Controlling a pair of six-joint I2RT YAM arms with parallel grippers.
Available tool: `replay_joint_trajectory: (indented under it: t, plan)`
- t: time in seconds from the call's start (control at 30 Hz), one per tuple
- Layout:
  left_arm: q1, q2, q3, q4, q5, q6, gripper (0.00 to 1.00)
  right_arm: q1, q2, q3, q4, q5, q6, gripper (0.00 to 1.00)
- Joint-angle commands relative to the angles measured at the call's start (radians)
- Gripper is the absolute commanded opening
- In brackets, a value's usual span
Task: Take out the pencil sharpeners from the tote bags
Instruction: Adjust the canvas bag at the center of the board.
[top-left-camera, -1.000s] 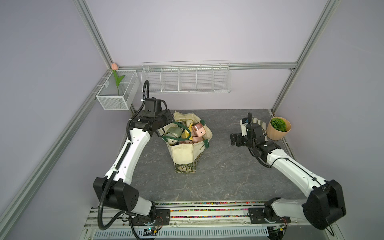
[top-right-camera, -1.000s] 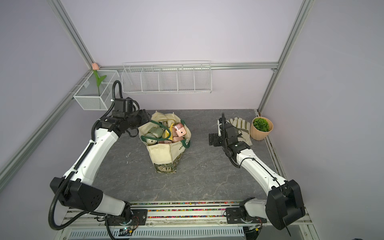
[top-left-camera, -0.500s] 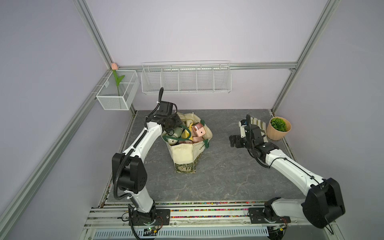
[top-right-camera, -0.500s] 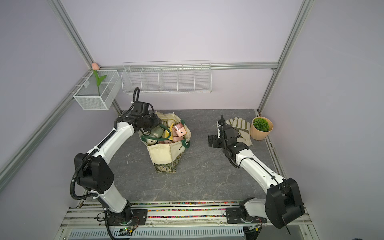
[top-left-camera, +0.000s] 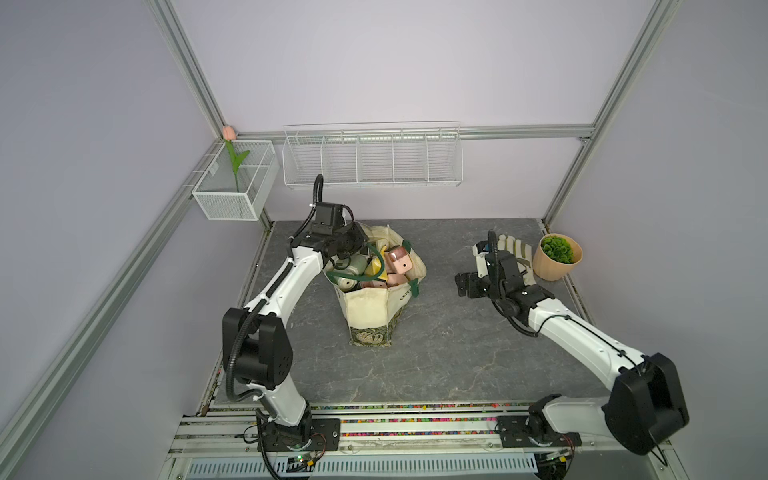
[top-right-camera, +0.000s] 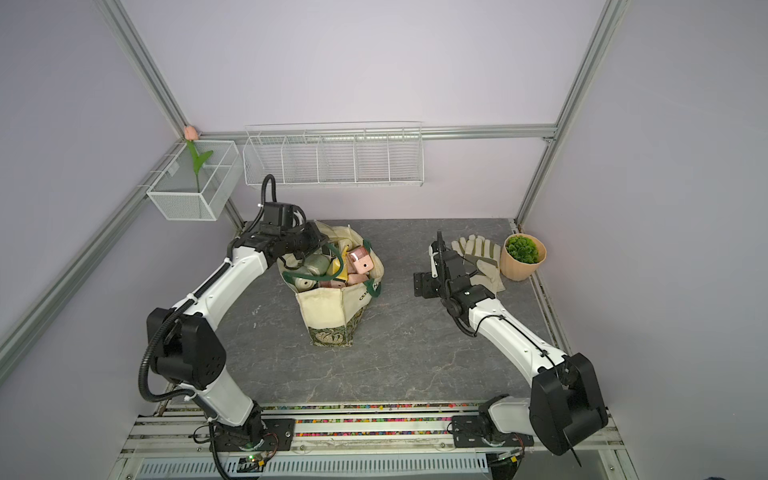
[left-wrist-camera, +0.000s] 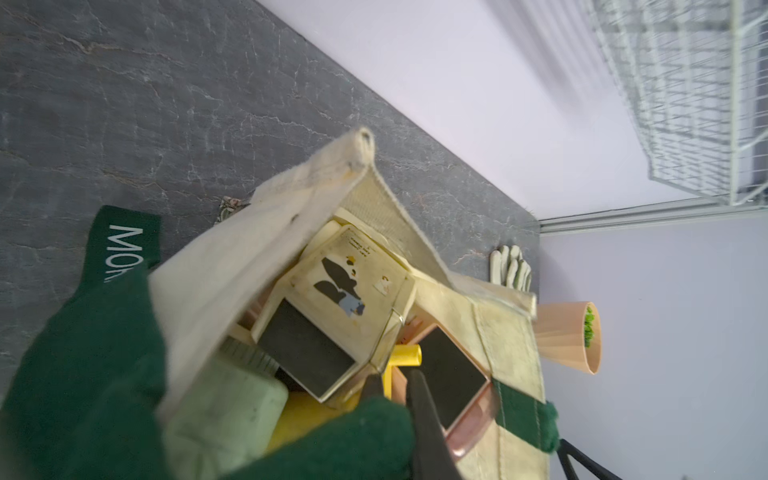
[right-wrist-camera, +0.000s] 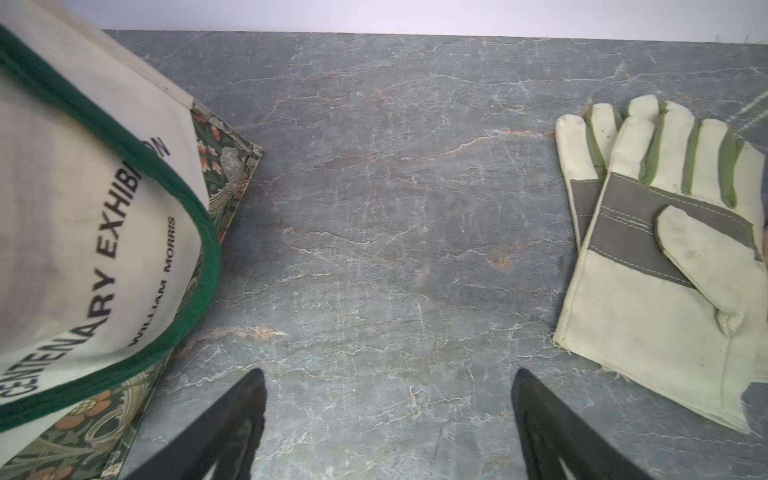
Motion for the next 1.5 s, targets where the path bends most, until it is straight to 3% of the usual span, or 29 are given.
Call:
replay_joint_trajectory:
  t: [0.0, 0.17, 0.37, 0.43, 0.6, 0.77, 0.9, 0.93, 1.03, 1.2, 1.33, 1.47]
  plan:
    - [0.071, -0.12, -0.06, 0.143, 0.164, -0.061, 0.0, 0.032, -0.024, 0.023, 0.052, -0.1, 0.002, 0.92]
    - [0.188, -0.207, -0.122, 0.183, 0.364, -0.109, 0.0, 0.099, -0.02, 0.09, 0.084, -0.258, 0.035, 0.92]
    - [0.308, -0.256, -0.166, 0.176, 0.488, -0.108, 0.0, 0.25, 0.058, 0.241, 0.086, -0.267, -0.014, 0.9]
    - [0.343, -0.268, -0.194, 0.192, 0.501, -0.12, 0.0, 0.277, 0.123, 0.318, 0.069, -0.269, -0.028, 0.87]
    - [0.374, -0.269, -0.227, 0.215, 0.538, -0.129, 0.0, 0.319, 0.35, 0.545, 0.01, -0.237, -0.026, 0.67]
    - [0.382, -0.278, -0.232, 0.226, 0.545, -0.132, 0.0, 0.374, 0.577, 0.799, -0.08, -0.184, -0.024, 0.61]
    - [0.388, -0.278, -0.222, 0.184, 0.527, -0.107, 0.0, 0.418, 0.727, 1.008, -0.17, -0.24, -0.038, 0.58]
    - [0.391, -0.28, -0.217, 0.154, 0.511, -0.088, 0.07, 0.431, 0.747, 1.043, -0.185, -0.248, -0.047, 0.58]
    - [0.398, -0.311, -0.162, -0.023, 0.38, 0.017, 0.42, 0.478, 0.764, 1.072, -0.146, -0.252, -0.079, 0.58]
    - [0.448, -0.5, -0.116, -0.257, -0.026, 0.093, 0.85, 0.544, 0.811, 1.173, -0.165, -0.24, -0.131, 0.58]
    - [0.472, -0.709, -0.171, -0.286, -0.271, 0.101, 0.98, 0.604, 0.855, 1.227, -0.144, -0.247, -0.209, 0.58]
    - [0.472, -0.887, -0.227, -0.28, -0.411, 0.108, 1.0, 0.66, 0.943, 1.364, -0.213, -0.243, -0.296, 0.59]
